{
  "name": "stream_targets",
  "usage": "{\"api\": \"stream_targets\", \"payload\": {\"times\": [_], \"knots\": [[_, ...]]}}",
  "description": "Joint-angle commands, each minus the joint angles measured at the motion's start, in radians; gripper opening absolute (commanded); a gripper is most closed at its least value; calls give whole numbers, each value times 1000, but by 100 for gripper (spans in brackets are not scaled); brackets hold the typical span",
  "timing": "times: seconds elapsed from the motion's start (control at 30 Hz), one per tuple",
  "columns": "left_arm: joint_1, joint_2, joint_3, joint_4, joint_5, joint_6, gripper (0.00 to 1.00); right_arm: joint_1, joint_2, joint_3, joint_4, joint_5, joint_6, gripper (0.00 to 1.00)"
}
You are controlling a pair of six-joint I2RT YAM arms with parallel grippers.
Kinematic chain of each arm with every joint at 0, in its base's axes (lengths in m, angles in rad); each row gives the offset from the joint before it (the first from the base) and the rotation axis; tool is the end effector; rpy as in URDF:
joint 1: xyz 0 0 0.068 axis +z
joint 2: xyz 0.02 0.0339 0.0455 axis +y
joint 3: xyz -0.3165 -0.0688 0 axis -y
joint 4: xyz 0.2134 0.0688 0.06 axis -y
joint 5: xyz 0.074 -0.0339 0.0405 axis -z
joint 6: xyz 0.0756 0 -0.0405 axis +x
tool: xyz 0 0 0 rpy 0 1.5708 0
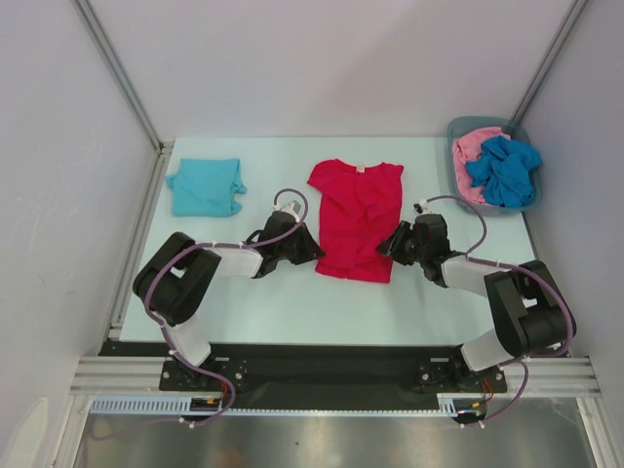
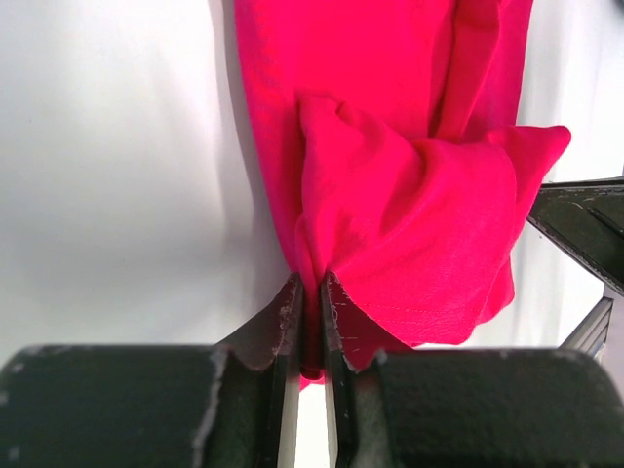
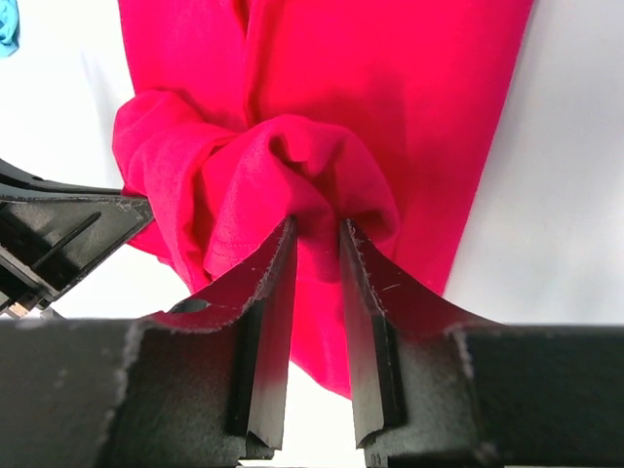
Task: Fold and stack the t-shirts
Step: Fold the tshirt
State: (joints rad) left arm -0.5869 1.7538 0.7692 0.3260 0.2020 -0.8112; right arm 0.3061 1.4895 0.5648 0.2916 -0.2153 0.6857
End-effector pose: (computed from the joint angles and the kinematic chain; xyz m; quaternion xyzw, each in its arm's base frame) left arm 0.2936 -0.2135 0.1895 -0.0558 0.8926 -0.3513 0.2772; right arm 0.2715 0.1028 0.2072 0.1197 0.8802 0.2981 0.3495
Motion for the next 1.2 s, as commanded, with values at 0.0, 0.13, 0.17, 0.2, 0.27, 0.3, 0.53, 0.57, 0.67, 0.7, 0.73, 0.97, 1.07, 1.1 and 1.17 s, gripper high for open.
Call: {"api": "stream_targets", "payload": {"times": [0.0,0.13,0.17,0.2,0.27,0.3,0.53,0.57,0.67,0.7,0.73,0.97,1.07,1.1,1.17], "knots": [[-8,-39,24,1,2,18,15,5,5,6,55,-12,9,29],[-7,-39,24,2,4,17,14,5,-8,1,55,-10,15,19],[-7,-37,25,1,4,15,13,5,-9,0,55,-9,18,12],[-7,-37,25,2,4,12,12,4,-15,1,52,-7,18,0],[-7,-43,27,1,5,12,2,4,-23,4,41,-4,21,0],[-7,-48,28,-5,4,12,0,4,-38,6,38,-1,21,0],[-5,-105,96,-87,-27,46,0,-8,-87,59,-14,10,21,0],[-5,-108,116,-100,-29,47,0,-12,-86,70,-17,5,24,0],[-5,-102,160,-125,-30,53,0,-19,-75,112,-25,1,28,0],[-5,-94,172,-130,-29,56,0,-22,-68,131,-26,-2,29,0],[-5,-90,185,-136,-29,60,0,-24,-63,138,-25,-4,31,0],[-5,-60,254,-168,-7,67,0,-45,-21,187,-20,-19,37,0],[-5,-76,230,-168,-7,73,8,-45,-25,178,-20,-18,34,0],[-5,-77,222,-168,-7,78,13,-48,-23,172,-19,-19,34,0],[-5,-82,196,-163,-7,78,30,-48,-26,161,-9,-21,35,0]]}}
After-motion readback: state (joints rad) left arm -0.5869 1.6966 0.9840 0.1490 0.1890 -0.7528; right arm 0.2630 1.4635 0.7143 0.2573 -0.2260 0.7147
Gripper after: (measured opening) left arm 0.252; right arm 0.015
